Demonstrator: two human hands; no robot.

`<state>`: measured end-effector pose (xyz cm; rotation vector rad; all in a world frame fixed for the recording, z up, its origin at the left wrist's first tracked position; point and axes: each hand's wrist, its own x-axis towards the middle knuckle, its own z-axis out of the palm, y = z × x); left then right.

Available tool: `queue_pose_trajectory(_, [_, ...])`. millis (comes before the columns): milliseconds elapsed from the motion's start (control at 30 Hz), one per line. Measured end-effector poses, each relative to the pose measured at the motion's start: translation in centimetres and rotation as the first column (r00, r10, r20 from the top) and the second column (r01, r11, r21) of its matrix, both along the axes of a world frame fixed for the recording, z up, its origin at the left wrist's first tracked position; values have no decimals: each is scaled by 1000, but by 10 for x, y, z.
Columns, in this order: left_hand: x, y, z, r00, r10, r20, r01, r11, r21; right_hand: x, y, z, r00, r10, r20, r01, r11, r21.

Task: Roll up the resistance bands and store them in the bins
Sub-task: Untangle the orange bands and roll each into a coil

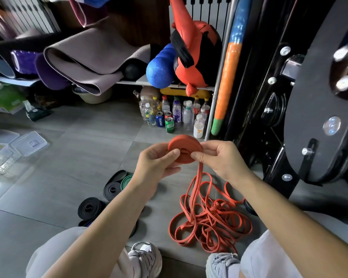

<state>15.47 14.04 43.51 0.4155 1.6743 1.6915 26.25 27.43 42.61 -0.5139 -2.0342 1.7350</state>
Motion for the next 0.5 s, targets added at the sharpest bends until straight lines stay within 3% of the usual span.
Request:
queue_pose_trajectory(67, [-2,1,-1,961,-94,-260,45,981,-189,1,2,-6,997,-20,74,11,993,116])
queue_pose_trajectory(133, [-4,-1,-3,749,-277,-602,28,921,-389,0,3,-12,977,-49,206,-24,942,335])
queue_pose_trajectory(200, [-2,-2,-2,539,-432,-723,26,867,-498,0,0,-16,950,-65,305,-103,856,506])
queue_pose_trajectory(267, [0,-2,-2,424,-522,-740,28,825,-565,-1,-2,-16,942,-62,330,-145,811,567])
queue_pose_trajectory(333, [-1,-2,-1,402,-513,-759,8,831,-557,0,-3,-14,947,-40,318,-139,842,521])
queue_pose_trajectory(433, [-5,-4,2,488,-375,-788,-14,899,-437,1,0,-7,962,1,273,-91,944,318])
queue_pose_trajectory(500, [-7,-5,4,561,-284,-778,-34,931,-364,2,3,-2,970,18,242,-83,962,261])
